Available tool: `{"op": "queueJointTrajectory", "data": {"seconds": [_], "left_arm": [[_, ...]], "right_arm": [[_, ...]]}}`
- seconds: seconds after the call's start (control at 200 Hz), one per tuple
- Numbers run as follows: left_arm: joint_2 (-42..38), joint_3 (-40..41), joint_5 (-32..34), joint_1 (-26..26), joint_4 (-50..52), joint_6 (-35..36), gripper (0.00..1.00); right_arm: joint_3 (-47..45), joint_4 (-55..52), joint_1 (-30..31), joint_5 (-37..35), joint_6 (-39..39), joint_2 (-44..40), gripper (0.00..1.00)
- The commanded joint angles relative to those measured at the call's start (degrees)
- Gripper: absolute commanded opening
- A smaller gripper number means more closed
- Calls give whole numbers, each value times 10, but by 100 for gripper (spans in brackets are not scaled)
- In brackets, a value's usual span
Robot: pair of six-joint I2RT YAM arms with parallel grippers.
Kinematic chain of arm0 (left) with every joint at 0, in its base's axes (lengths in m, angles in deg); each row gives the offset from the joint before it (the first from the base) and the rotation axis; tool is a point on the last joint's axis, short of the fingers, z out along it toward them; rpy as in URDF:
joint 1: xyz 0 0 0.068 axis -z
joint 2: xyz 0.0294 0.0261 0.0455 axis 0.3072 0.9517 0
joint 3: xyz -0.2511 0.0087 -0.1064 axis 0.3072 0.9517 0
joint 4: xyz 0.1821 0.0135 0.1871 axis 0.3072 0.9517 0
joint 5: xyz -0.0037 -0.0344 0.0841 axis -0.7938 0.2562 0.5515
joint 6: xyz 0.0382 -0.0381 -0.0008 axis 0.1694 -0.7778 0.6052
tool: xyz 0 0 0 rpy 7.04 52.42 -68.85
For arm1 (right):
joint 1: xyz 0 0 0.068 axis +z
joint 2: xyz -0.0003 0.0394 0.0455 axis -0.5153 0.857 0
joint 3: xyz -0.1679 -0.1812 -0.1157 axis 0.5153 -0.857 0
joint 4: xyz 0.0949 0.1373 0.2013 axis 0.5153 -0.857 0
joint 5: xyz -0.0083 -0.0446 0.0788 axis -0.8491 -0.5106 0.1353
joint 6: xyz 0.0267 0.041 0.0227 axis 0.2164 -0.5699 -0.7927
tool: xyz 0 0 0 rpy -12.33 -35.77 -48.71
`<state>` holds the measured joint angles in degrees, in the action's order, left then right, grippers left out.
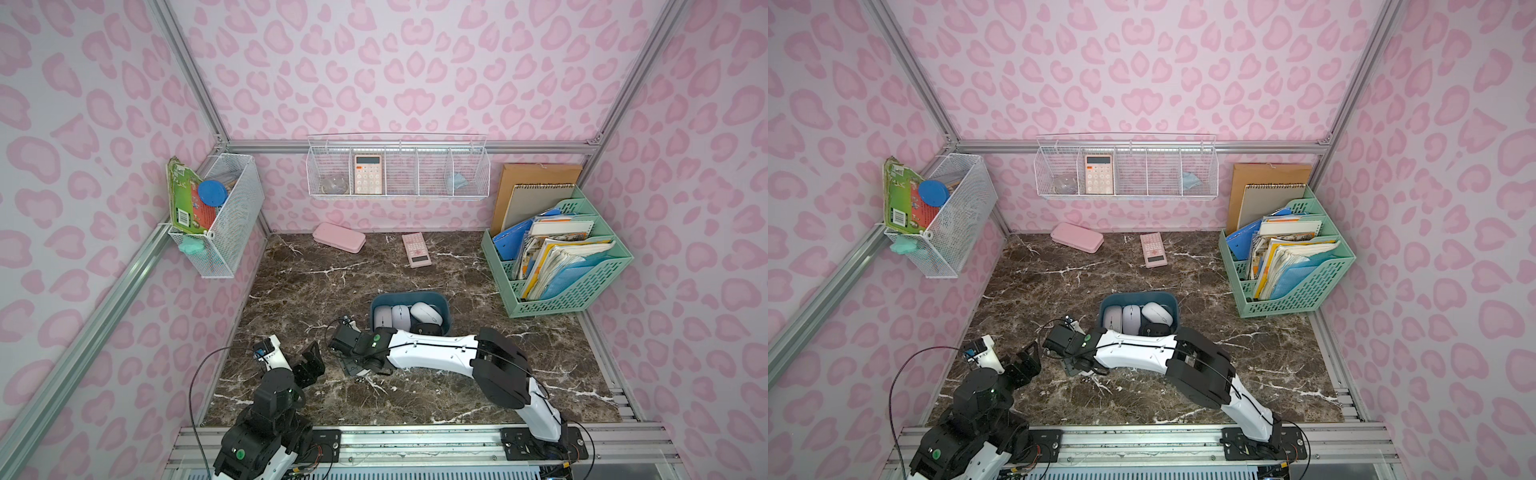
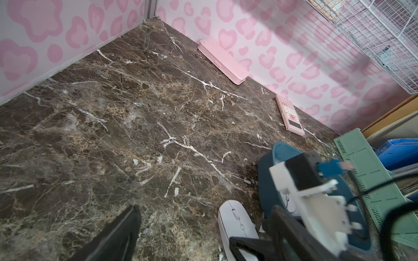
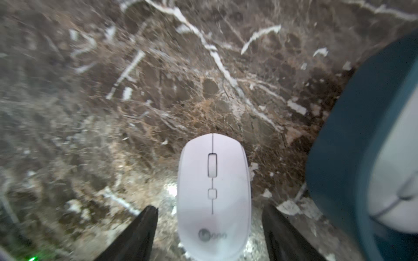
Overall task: Take out the mouse from the storage box
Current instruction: Place the mouse at the center of the board, then pick up the mouse from the storage box.
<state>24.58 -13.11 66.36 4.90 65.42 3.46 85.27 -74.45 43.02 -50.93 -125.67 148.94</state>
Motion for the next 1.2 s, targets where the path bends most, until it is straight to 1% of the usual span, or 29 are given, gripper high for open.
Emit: {"op": "queueJointTrajectory", "data": {"seconds": [0.0,0.105,0.205,0.265,0.305,0.315,0.38,0.435,0.545,0.625,0.72,0.815,0.975,1.195], "left_arm": [[-1,2,-1,0,-7,0,93],[0,-3,-15,0,6,-20,94],[0,1,-47,2,5,-37,96],[3,8,-78,2,-16,-43,96],[9,12,-110,2,-39,-49,96],[11,13,-117,2,-44,-50,96],[41,7,-162,2,-76,-60,97],[87,-12,-190,2,-88,-63,97],[216,-75,-234,2,-83,-46,97],[315,-125,-262,2,-78,-33,96],[417,-177,-287,5,-79,-22,95],[493,-221,-281,19,-78,-12,95],[606,-297,-250,57,-62,8,95],[754,-387,-227,103,-42,18,94]], "right_arm": [[-16,-5,-1,-30,2,-36,77],[-56,-5,-7,-42,4,-91,78],[-119,8,-15,-68,7,-166,79],[-169,21,-30,-79,8,-215,79],[-198,31,-44,-82,7,-248,79],[-218,35,-48,-82,6,-254,79],[-284,59,-77,-85,5,-308,79],[-335,85,-103,-82,6,-348,79],[-422,144,-154,-68,12,-406,79],[-464,170,-183,-56,20,-430,79],[-500,193,-201,-54,36,-448,79],[-537,218,-219,-49,51,-465,79],[-591,256,-250,-42,71,-506,79],[-668,293,-283,-47,91,-597,81]]}}
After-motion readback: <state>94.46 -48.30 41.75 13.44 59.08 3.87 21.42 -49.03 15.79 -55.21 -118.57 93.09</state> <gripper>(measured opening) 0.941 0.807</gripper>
